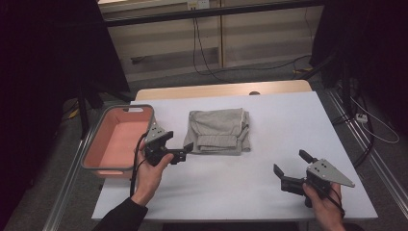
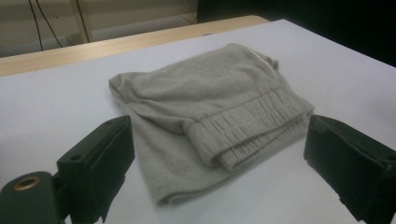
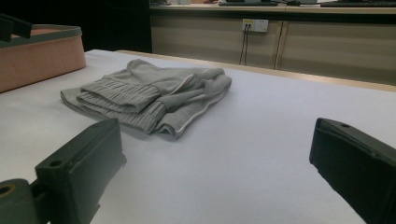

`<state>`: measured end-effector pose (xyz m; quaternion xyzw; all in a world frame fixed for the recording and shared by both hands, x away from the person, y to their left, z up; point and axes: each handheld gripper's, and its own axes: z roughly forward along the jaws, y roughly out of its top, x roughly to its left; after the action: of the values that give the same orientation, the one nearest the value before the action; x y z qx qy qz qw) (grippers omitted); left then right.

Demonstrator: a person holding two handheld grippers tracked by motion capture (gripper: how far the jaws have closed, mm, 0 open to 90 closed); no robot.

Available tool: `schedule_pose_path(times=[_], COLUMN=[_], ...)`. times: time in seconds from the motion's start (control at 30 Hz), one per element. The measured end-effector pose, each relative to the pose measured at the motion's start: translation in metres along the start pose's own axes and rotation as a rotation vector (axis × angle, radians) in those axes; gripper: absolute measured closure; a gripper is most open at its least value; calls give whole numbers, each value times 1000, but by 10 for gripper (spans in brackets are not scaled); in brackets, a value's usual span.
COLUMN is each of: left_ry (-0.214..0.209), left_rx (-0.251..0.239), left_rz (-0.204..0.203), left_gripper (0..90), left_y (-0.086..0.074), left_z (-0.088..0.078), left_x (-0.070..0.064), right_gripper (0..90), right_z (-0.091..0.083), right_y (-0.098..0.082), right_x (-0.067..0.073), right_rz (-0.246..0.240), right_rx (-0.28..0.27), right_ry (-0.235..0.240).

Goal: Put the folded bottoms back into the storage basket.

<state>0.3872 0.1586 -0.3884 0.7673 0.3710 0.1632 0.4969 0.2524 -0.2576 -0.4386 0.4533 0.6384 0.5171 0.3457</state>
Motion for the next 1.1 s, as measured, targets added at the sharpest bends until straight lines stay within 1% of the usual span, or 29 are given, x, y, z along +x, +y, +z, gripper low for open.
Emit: schedule_pose_path(times=[0.03, 0.1, 0.13, 0.17, 0.2, 0.3, 0.33, 0.37, 0.4, 0.47, 0.5, 0.53, 0.57, 0.6, 0.63, 0.67, 0.7, 0.77, 0.8, 0.83, 0.87, 0.9, 0.97, 1.0, 1.1], left_ry=[5, -11, -11, -11, -16, -11, -10, -18, -15, -8, 0, 0, -5, -5, -19, -26, -26, -3, -2, -13, -13, -12, -21, -21, -14], left_rx=[20, 38, 38, 89, 92, 98, 97, 88, 91, 98, 130, 130, 151, 151, 171, 216, 216, 237, 241, 248, 248, 257, 253, 253, 253], left_rz=[-1, -21, -21, -13, -11, -8, -28, -57, -54, -62, -83, -83, -125, -125, -160, -201, -201, -205, -212, -236, -236, -240, -247, -247, -275], left_gripper=[101, 104, 110, 132, 133, 126, 126, 132, 132, 129, 126, 127, 126, 126, 128, 127, 122, 127, 127, 133, 144, 149, 157, 168, 190], left_y=[6, 11, 11, 15, 17, 19, 20, 23, 25, 28, 32, 32, 34, 34, 34, 34, 34, 33, 33, 31, 31, 29, 28, 28, 26], left_z=[5, 12, 12, 18, 22, 27, 29, 34, 36, 39, 45, 45, 52, 52, 56, 63, 63, 70, 72, 76, 76, 80, 84, 84, 91], left_x=[0, 0, 0, -1, -3, -4, -4, -2, -1, 0, 3, 3, 7, 7, 10, 13, 13, 17, 18, 23, 23, 28, 33, 33, 40], right_gripper=[25, 25, 25, 25, 25, 25, 25, 25, 25, 25, 25, 25, 25, 25, 25, 25, 25, 25, 25, 25, 25, 25, 25, 25, 25], right_z=[0, 0, 0, 0, 0, 0, 0, 0, 0, 0, 0, 0, 0, 0, 0, 0, 0, 0, 0, 0, 0, 0, 0, 0, 0], right_y=[0, 0, 0, 0, 0, 0, 0, 0, 0, 0, 0, 0, 0, 0, -1, -1, -1, -1, -1, -1, -1, -1, -1, -1, -1], right_x=[0, 0, 0, 0, 0, 0, 0, 0, 0, -1, -1, -1, -1, -1, -1, 0, 0, 0, 0, 0, 0, 0, 0, 0, 0], right_rz=[-1, 1, 1, 1, 1, 1, 1, 1, -2, 0, 2, 2, 2, 2, 2, 1, 1, -2, -2, -1, 0, -1, -2, -2, -2], right_rx=[1, 2, 2, 2, 3, 2, 2, 1, 2, 2, 3, 4, 4, 4, 5, 6, 6, 6, 6, 7, 7, 7, 8, 8, 8], right_ry=[1, 0, 0, 0, 1, 4, 4, 4, 6, 6, 5, 5, 6, 6, 8, 8, 9, 10, 10, 10, 9, 10, 11, 11, 13])
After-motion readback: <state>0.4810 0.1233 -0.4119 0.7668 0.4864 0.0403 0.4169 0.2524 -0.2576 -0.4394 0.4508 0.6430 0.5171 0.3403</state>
